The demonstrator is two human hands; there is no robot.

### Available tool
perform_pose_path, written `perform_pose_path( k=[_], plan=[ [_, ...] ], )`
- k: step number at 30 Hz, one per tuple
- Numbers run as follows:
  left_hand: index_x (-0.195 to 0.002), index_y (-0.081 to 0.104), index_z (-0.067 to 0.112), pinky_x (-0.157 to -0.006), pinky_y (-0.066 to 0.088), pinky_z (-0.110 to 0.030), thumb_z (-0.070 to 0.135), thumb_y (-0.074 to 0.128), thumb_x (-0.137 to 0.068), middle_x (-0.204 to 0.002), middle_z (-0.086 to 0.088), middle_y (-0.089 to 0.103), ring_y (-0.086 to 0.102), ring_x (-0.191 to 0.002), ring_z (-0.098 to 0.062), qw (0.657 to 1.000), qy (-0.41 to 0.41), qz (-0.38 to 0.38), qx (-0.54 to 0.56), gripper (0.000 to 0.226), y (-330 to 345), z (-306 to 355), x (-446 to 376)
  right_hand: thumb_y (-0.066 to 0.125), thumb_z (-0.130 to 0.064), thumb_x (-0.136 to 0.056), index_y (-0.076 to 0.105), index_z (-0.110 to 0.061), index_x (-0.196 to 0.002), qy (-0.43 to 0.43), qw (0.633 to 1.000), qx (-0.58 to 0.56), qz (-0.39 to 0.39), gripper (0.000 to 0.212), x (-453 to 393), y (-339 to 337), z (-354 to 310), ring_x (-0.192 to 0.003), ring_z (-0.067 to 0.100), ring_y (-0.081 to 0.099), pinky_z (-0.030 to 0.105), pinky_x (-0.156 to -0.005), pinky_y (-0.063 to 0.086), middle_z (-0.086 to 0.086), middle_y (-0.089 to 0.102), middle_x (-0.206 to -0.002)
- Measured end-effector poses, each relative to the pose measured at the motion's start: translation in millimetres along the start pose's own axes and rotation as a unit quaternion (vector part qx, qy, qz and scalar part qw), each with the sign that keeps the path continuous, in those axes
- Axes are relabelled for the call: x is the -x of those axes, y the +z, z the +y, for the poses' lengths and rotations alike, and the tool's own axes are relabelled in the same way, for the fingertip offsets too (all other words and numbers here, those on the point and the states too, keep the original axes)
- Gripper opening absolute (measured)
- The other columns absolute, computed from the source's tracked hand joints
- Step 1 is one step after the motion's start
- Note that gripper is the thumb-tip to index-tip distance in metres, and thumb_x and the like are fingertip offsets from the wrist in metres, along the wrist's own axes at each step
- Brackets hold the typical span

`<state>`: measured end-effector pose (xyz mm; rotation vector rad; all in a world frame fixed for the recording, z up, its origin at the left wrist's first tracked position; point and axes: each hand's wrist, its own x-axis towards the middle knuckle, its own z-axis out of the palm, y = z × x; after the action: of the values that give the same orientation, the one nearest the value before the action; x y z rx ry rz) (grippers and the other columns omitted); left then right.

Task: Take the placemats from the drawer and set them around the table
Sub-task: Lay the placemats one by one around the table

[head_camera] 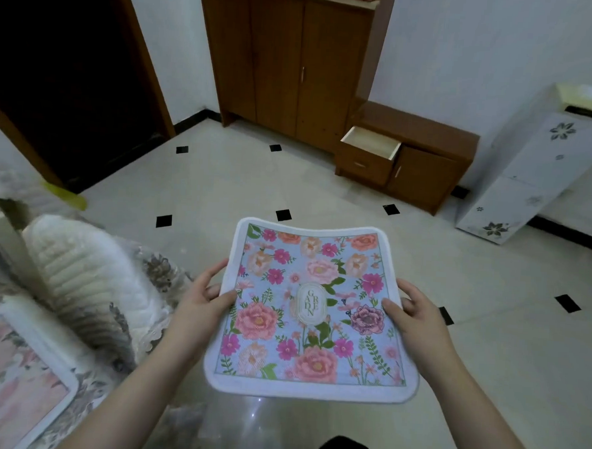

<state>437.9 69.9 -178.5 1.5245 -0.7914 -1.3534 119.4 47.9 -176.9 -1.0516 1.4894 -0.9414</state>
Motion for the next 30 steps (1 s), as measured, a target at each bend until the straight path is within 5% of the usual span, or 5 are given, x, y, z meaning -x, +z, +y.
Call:
perform_pose_path(
  k=[17,25,30],
  plan=[
    [-0.139,0.047,0.036,-0.074,0.059,-0.058,0.005,0.062,-0.094,-0.103,-0.012,0.076,0.074,-0.086,-0.038,0.993,0.012,0.115,0.011,0.057,69,75,-175,0.060,-0.015,-0.096,0.054,-0.028,-0.133,-0.001,0.991,0.032,-0.129,0.040,-274,-9,-79,-0.078,0.030,0.075,0.052,-0.071,0.060,0.005,0.077,-0.092],
    [-0.138,0.048,0.033,-0.062,0.062,-0.045,0.001,0.060,-0.094,-0.098,-0.011,0.077,0.075,-0.081,-0.035,0.978,0.015,0.200,0.054,0.055,4,89,-218,0.060,-0.014,-0.096,0.054,-0.028,-0.133,-0.004,0.972,0.055,-0.226,0.040,-350,95,-120,-0.076,0.028,0.075,0.039,-0.059,0.061,0.004,0.077,-0.089],
    [-0.135,0.051,0.038,-0.076,0.059,-0.056,0.008,0.068,-0.090,-0.100,-0.011,0.077,0.074,-0.085,-0.036,0.962,0.025,0.262,0.074,0.056,-65,95,-250,0.059,-0.012,-0.097,0.056,-0.028,-0.128,-0.022,0.961,0.064,-0.269,0.035,-384,189,-149,-0.077,0.026,0.075,0.034,-0.056,0.060,0.005,0.077,-0.091]
  ],
)
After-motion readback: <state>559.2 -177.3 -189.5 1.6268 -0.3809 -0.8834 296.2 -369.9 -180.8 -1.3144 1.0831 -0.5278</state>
